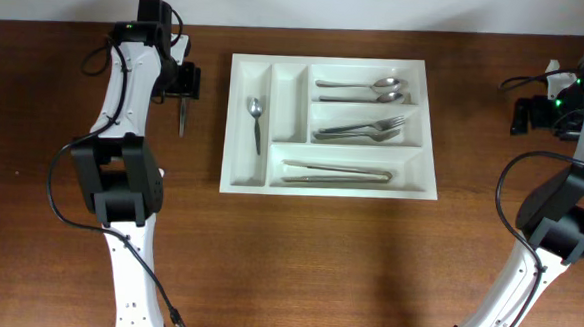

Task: Pack container
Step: 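Move the left gripper over the remaining silver spoon, then lower and close the left gripper on the silver spoon handle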

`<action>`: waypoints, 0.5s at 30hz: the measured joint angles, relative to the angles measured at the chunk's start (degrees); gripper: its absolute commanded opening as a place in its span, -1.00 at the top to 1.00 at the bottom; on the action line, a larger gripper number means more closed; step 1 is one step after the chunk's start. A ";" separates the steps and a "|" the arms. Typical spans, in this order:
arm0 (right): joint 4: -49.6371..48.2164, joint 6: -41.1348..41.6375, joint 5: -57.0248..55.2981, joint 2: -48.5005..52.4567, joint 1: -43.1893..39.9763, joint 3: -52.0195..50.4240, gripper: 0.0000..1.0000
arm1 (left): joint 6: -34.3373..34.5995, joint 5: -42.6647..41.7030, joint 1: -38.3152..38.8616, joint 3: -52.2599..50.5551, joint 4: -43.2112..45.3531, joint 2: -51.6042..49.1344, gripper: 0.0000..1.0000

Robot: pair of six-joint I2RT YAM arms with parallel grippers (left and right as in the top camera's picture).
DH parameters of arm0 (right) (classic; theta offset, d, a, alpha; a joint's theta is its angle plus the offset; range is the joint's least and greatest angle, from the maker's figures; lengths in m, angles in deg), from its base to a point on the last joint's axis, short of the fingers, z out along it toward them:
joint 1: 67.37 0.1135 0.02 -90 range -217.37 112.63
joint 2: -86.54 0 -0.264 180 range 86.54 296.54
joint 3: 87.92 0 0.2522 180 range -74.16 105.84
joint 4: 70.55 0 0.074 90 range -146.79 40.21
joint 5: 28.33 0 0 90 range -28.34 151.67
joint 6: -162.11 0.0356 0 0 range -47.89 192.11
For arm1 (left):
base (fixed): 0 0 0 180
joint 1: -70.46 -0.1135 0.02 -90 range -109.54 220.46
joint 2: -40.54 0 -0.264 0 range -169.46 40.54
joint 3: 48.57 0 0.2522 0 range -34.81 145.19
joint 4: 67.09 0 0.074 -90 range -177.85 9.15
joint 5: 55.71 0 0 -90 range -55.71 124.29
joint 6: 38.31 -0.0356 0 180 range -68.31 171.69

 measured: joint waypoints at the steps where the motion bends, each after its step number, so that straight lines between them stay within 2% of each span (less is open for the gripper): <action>1: 0.00 0.00 0.00 0.00 0.00 0.00 -0.97 | 0.00 0.00 0.00 0.00 0.00 0.00 -0.43; 15: 0.00 -0.04 0.00 0.00 0.00 0.00 -0.97 | 0.00 0.00 0.00 0.00 -0.24 -1.92 -0.42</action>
